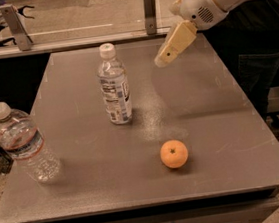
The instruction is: Pick blue plastic bottle
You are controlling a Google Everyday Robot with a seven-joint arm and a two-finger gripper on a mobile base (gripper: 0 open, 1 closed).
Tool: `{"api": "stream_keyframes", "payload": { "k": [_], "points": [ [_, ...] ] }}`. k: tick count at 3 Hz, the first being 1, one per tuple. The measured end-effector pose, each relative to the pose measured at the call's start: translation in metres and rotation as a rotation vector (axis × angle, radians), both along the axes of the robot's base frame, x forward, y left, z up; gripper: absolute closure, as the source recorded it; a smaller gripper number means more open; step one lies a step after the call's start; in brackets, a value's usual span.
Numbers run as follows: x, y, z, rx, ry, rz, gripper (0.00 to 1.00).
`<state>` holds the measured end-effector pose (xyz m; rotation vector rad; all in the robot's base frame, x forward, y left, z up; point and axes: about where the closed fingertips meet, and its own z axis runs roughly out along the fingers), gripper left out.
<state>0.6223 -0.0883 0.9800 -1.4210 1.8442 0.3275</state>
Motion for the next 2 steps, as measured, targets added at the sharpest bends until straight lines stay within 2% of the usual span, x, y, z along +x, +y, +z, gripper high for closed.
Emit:
{"api": "stream_keyframes", "payload": {
  "k": [1,2],
  "points": [
    [-0.0046,0.0171,0.0074,0.053,-0.005,0.037,0.00],
    [-0.0042,0.0164,0.0067,0.051,-0.005,0.036,0.00]
  ]
}}
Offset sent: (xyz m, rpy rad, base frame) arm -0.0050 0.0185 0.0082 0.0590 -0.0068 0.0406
